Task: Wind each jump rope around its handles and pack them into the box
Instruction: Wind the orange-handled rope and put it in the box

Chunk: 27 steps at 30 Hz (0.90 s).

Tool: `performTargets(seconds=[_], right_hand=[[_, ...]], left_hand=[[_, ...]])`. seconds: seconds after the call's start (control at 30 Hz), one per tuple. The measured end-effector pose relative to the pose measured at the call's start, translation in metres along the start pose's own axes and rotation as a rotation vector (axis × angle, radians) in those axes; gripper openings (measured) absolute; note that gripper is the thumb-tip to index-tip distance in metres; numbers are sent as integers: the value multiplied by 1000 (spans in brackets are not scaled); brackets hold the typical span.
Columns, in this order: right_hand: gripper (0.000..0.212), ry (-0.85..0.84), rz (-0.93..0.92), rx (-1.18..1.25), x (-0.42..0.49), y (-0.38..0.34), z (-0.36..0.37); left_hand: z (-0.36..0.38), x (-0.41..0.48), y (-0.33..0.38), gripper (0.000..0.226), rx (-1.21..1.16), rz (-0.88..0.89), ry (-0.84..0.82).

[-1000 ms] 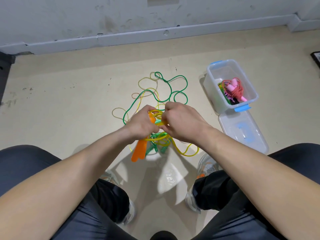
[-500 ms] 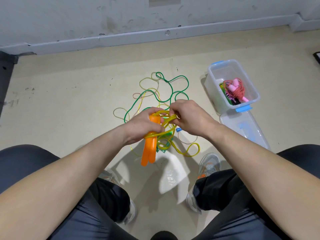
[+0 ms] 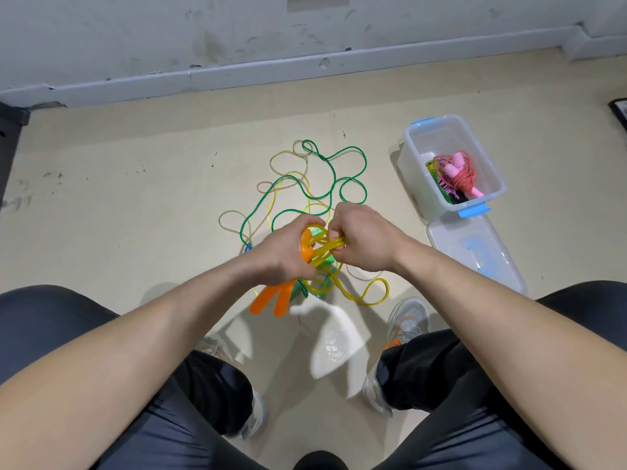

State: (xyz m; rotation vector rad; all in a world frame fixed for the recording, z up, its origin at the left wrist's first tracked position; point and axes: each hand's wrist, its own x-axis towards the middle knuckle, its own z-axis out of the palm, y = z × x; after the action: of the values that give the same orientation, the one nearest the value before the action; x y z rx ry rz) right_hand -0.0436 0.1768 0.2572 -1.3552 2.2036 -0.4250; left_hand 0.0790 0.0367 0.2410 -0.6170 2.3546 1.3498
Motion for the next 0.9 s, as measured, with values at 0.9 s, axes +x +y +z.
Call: performTargets(seconds=[0.9], right_hand=[[29,-51,76,387,-1,-10,-16]], left_hand=[[-18,10,-10,76,-208,-112,255]])
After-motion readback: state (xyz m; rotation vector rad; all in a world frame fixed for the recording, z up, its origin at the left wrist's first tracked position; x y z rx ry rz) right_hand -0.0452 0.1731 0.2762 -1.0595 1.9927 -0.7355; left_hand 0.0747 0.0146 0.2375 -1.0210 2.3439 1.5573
